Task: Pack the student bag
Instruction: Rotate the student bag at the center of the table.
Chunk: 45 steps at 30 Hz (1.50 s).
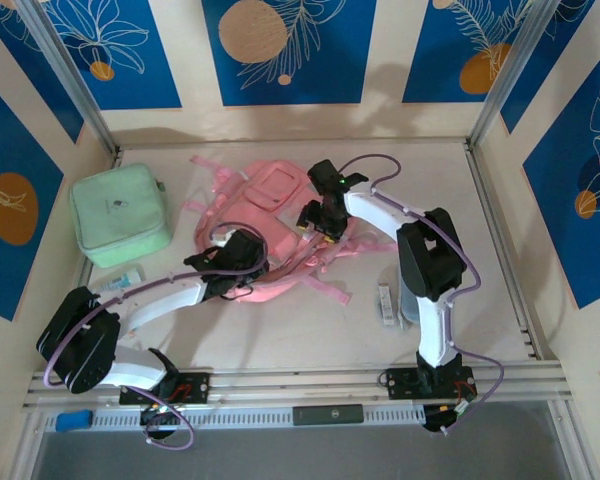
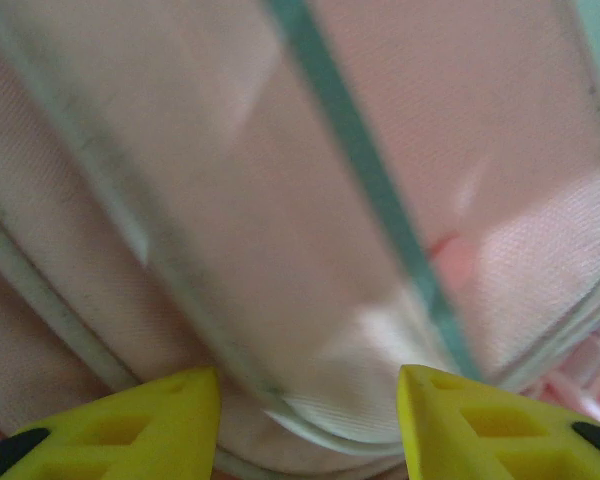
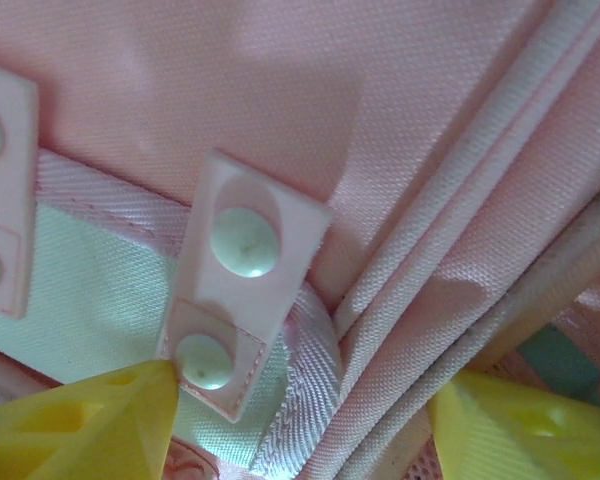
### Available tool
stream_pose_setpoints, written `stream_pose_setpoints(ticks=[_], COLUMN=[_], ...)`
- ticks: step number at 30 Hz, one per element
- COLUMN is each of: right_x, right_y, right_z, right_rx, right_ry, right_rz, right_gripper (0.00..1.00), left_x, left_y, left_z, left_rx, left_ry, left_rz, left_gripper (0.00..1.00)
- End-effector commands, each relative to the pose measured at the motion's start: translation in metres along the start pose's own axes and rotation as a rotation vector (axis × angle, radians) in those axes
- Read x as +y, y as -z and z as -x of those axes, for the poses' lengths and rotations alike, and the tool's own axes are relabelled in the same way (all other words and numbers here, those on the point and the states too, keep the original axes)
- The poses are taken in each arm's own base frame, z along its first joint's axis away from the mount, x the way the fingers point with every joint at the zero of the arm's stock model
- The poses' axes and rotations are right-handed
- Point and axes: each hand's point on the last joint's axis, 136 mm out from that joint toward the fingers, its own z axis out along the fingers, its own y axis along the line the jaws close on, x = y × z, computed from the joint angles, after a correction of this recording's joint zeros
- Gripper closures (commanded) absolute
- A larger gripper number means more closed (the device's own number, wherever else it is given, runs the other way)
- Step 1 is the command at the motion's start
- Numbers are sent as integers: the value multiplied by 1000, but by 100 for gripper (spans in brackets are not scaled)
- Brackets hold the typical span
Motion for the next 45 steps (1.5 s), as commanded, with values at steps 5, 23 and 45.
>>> stream_pose_setpoints(ticks=[5,23,45], right_x=[6,-1,19], right_y=[-12,16,76], right_z=[13,-12,-34], right_rx=[-40,5,-149], right_ry=[46,58,-147], right_rz=[32,256,453], right_gripper=[61,100,100], left_x=[32,26,-47], left_y=[-11,-56,4], left_z=[-2,36,42], left_rx=[-5,-8,46], left_ry=[76,49,-39], left_rz=[64,67,-186], left_gripper=[51,55,49])
